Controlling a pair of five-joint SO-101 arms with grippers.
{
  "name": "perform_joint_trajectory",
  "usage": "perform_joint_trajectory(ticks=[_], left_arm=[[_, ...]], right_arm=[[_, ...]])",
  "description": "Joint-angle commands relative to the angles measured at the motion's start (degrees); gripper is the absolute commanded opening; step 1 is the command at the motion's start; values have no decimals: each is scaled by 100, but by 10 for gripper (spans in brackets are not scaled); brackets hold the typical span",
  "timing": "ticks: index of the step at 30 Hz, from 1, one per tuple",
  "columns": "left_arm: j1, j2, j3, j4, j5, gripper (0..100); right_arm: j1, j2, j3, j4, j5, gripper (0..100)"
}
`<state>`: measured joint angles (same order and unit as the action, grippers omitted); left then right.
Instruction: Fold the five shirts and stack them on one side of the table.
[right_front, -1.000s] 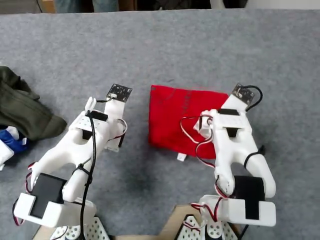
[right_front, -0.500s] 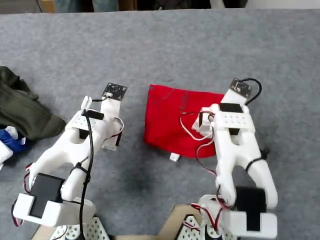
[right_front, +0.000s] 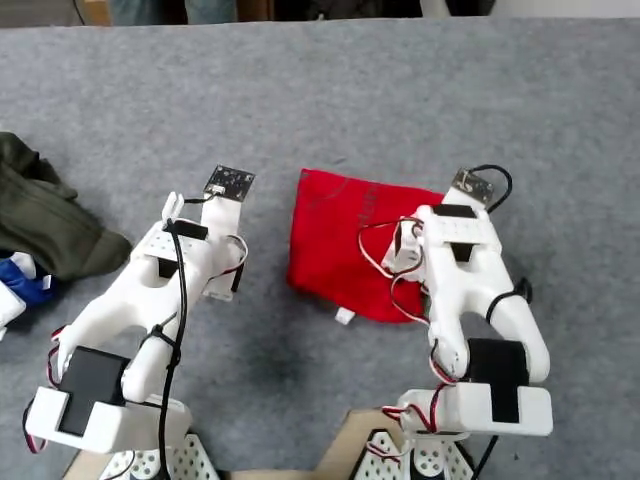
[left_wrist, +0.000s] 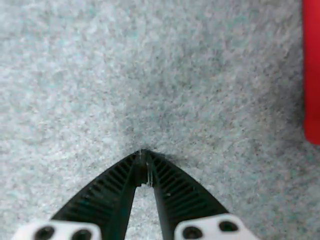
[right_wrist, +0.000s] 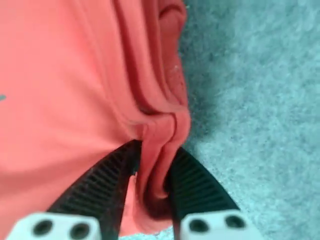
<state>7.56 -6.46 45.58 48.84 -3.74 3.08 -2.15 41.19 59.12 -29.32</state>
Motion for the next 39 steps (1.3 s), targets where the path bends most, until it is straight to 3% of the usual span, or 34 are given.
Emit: perform_joint_trajectory(ticks=[1,6,12,18,25,32,39], left_arm=[[-119,-18,-145,-18,-26,30],[-119,-18,-145,-18,-26,30],[-119,-18,-145,-18,-26,30],[-119,-18,-145,-18,-26,30],[-119,-18,-145,-18,-26,30],[-119,-9,-154,-18,-26,30],[-119,-9,-198,-35,-26,30]], right_arm=[[-79,-233,-163,-88,202,15],[-325,-444,-813,-325,501,14],[-62,-418,-2018,26,1327,14],[607,-295,-3046,141,2400,14],[1644,1103,-4593,176,3508,14],[2171,2519,-5842,536,4018,14],[2171,2774,-6431,1222,4053,41]])
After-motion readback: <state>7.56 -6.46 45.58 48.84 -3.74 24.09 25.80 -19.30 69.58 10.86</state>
